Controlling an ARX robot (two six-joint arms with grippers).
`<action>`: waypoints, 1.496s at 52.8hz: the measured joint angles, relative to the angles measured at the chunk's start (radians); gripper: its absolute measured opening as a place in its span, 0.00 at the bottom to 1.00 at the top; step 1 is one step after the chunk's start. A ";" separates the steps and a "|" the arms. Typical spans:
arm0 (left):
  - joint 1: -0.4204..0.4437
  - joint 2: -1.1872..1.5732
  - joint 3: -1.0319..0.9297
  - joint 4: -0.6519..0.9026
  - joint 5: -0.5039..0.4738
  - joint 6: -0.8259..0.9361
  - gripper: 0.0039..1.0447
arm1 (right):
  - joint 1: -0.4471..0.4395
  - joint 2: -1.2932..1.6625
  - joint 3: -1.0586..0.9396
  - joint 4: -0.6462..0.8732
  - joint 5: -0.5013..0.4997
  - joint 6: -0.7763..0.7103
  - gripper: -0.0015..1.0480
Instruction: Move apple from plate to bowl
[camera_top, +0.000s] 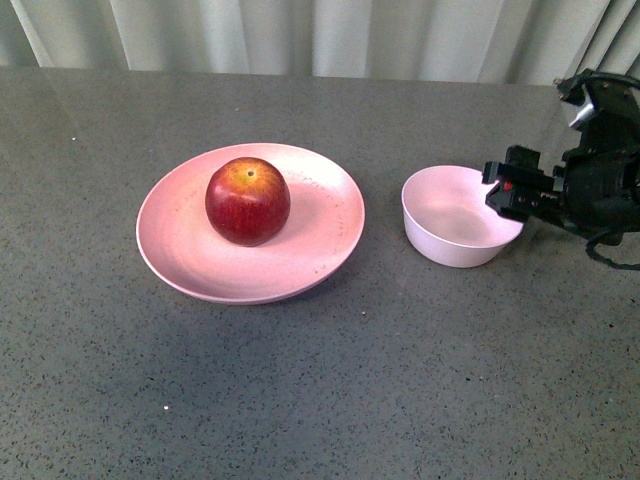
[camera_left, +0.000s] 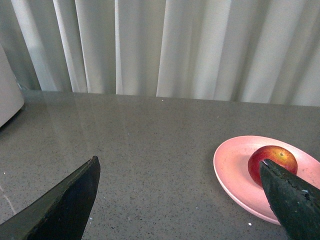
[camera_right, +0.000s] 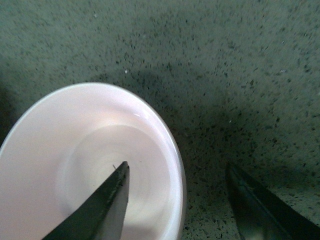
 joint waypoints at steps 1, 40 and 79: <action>0.000 0.000 0.000 0.000 0.000 0.000 0.92 | -0.003 -0.011 -0.006 0.006 -0.003 0.000 0.57; 0.000 0.000 0.000 0.000 0.000 0.000 0.92 | -0.145 -0.724 -0.612 0.535 0.059 -0.244 0.49; 0.000 0.000 0.000 0.000 0.000 0.000 0.92 | -0.136 -1.194 -0.892 0.340 0.065 -0.271 0.02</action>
